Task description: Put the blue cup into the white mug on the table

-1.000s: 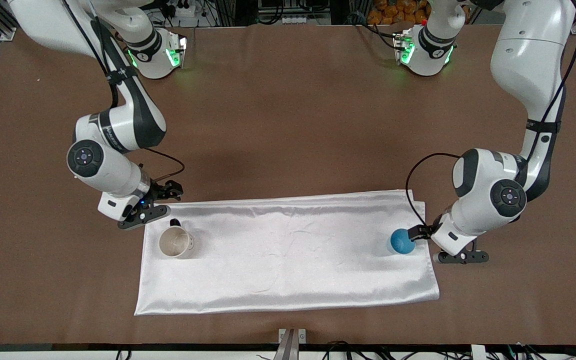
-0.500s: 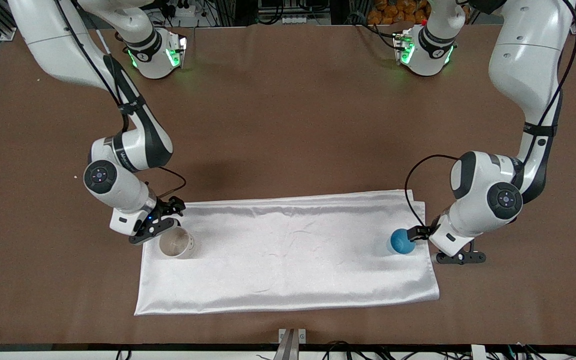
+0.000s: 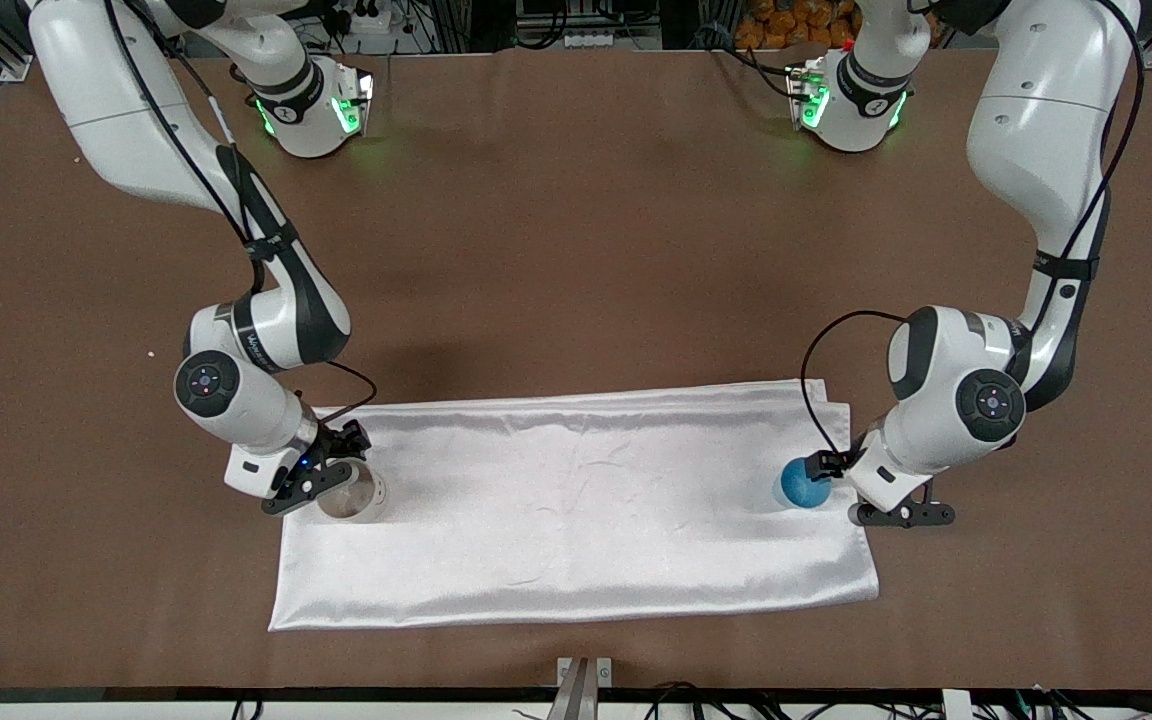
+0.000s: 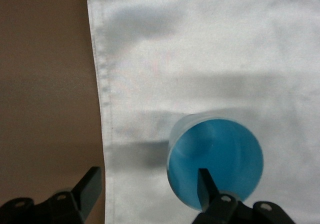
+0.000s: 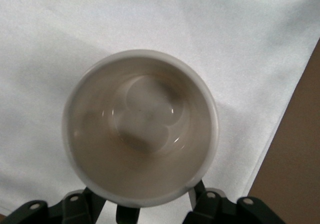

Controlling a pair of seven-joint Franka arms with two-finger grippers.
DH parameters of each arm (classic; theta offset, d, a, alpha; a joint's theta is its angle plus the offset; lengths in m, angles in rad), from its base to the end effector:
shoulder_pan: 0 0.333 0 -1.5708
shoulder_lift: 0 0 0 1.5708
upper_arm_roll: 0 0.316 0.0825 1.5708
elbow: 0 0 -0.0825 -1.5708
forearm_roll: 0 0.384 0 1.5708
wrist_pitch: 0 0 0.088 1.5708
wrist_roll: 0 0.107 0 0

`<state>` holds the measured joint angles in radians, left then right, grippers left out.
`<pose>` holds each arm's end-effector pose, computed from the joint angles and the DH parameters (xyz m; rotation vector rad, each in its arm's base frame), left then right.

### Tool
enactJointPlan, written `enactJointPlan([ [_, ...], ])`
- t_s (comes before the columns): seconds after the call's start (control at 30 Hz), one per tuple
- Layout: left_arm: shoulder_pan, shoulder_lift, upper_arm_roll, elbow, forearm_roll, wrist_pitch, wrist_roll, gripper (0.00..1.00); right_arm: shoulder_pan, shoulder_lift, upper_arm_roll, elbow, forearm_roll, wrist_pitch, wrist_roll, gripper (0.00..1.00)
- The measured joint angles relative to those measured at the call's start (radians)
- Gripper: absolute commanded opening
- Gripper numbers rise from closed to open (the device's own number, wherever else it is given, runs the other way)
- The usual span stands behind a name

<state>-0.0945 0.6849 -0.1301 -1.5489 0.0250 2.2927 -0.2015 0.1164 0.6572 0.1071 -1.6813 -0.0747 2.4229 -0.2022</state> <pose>0.6970 -0.1439 0.2558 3.0665 -0.0112 0.0767 0.6737 0.1442 0.2284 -3.0444 -0.7043 -0.1389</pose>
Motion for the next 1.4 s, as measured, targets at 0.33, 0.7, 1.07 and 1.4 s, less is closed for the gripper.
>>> enactJointPlan([
  [0.33, 0.000, 0.004, 0.000, 0.000, 0.000, 0.000, 0.000, 0.76, 0.001, 0.003, 0.002, 0.003, 0.000, 0.008, 0.000, 0.00],
  [0.7, 0.000, 0.011, 0.000, 0.000, 0.000, 0.000, 0.000, 0.72, 0.008, 0.003, 0.008, 0.003, 0.002, 0.003, 0.086, 0.00],
  [1.07, 0.000, 0.021, 0.000, 0.000, 0.000, 0.000, 0.000, 0.67, 0.078, -0.032, 0.061, 0.009, 0.002, -0.088, 0.362, 0.00],
  [1.4, 0.000, 0.025, 0.000, 0.002, 0.000, 0.000, 0.000, 0.54, 0.089, -0.122, 0.160, -0.057, 0.002, -0.121, 0.539, 0.00],
])
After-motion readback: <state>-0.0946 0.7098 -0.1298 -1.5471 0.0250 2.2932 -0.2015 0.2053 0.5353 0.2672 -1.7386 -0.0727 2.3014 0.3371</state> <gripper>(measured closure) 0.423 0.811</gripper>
